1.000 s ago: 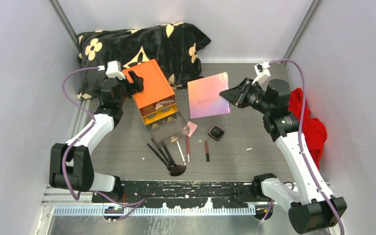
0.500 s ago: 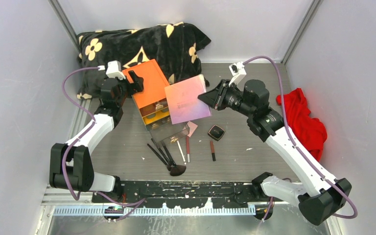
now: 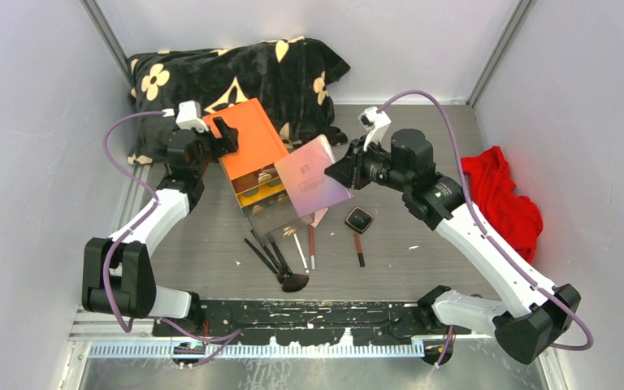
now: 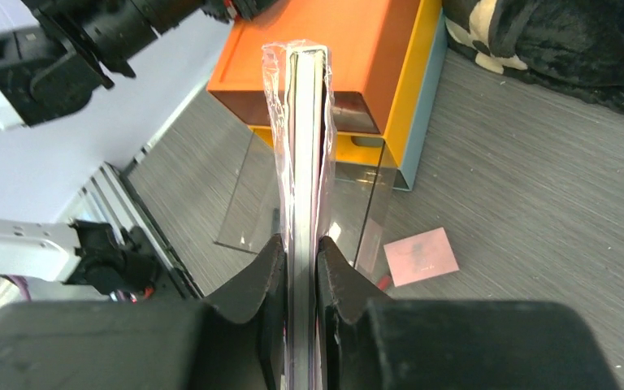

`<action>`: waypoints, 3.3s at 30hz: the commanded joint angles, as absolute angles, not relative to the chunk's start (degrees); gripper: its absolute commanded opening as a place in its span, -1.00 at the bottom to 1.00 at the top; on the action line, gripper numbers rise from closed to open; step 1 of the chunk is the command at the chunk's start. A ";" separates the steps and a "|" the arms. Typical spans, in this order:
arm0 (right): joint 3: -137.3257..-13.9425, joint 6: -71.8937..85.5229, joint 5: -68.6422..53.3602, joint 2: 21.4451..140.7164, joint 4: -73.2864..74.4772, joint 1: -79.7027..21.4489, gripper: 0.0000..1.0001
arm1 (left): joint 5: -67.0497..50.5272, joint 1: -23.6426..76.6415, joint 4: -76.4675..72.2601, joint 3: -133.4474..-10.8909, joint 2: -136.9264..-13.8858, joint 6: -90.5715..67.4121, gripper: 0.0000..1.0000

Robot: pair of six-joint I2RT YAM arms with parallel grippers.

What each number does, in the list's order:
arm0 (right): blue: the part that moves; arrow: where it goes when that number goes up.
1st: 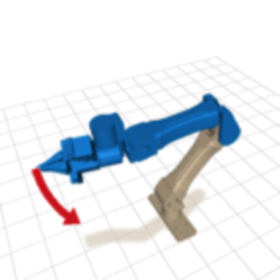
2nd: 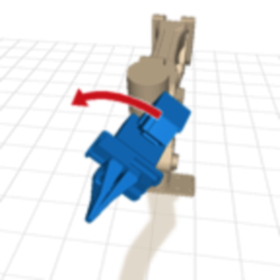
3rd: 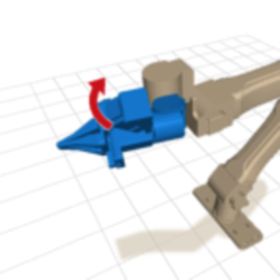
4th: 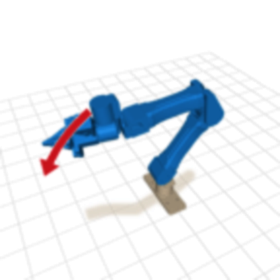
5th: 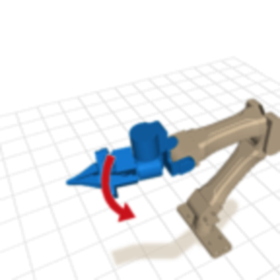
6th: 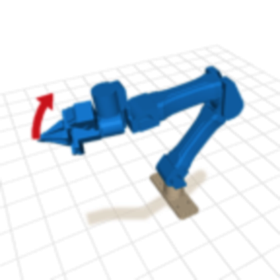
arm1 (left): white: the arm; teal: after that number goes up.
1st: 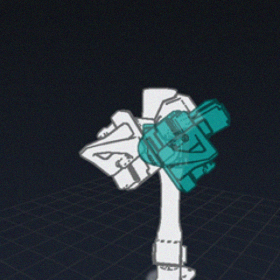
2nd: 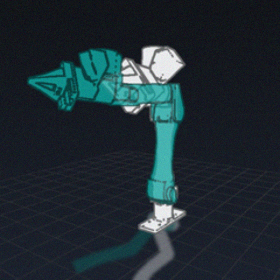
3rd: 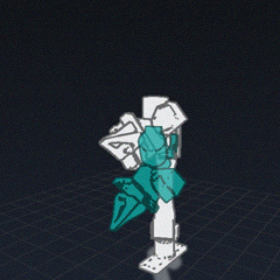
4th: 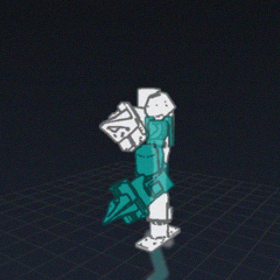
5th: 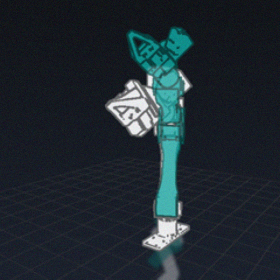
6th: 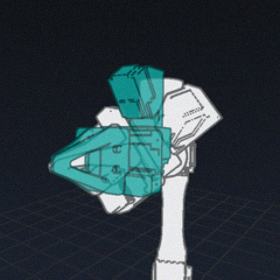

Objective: Organize the makeup
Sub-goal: Place the makeup in the drawer.

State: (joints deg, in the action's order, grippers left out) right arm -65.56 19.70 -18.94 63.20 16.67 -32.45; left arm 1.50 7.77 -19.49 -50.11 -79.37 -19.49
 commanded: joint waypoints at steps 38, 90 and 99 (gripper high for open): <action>-90.48 -23.01 -10.90 79.42 36.24 -50.81 -0.98 | 3.32 7.91 -2.74 -46.58 -81.66 -14.24 0.69; -98.19 -39.32 -1.64 96.30 32.95 -59.45 -0.98 | 4.91 7.82 -2.54 -46.73 -82.64 -13.30 0.71; -92.63 -41.50 9.54 94.54 29.60 -63.97 -0.98 | 4.67 7.78 -3.06 -46.67 -83.40 -13.36 0.71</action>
State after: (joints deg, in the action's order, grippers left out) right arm -94.13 -39.35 3.31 97.43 36.10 -62.98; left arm 2.50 7.88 -19.53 -50.09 -79.33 -19.05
